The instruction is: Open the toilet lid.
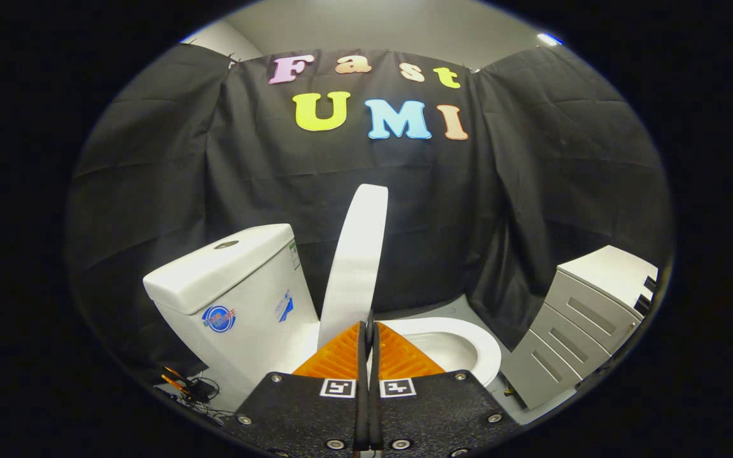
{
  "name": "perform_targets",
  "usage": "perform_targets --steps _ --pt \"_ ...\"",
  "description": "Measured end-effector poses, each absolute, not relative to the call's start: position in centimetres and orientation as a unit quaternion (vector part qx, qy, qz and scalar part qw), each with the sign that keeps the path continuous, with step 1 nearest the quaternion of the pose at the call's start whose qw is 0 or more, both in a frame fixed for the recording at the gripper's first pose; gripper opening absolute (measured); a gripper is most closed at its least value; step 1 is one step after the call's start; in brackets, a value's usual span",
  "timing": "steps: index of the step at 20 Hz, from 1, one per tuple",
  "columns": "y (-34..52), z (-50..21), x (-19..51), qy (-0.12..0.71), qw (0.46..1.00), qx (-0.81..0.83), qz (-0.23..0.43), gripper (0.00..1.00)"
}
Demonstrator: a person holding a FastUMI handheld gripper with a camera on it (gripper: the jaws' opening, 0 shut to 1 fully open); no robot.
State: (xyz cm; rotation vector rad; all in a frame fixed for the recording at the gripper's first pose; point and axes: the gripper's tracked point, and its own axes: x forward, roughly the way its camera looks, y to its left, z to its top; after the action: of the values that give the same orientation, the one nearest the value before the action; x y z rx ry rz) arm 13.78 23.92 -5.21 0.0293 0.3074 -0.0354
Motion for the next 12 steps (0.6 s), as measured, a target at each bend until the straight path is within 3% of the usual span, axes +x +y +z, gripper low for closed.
perform_targets --steps 12 --pt "29.2 -4.6 13.9 0.137 0.990 -0.042 0.014 0.00"
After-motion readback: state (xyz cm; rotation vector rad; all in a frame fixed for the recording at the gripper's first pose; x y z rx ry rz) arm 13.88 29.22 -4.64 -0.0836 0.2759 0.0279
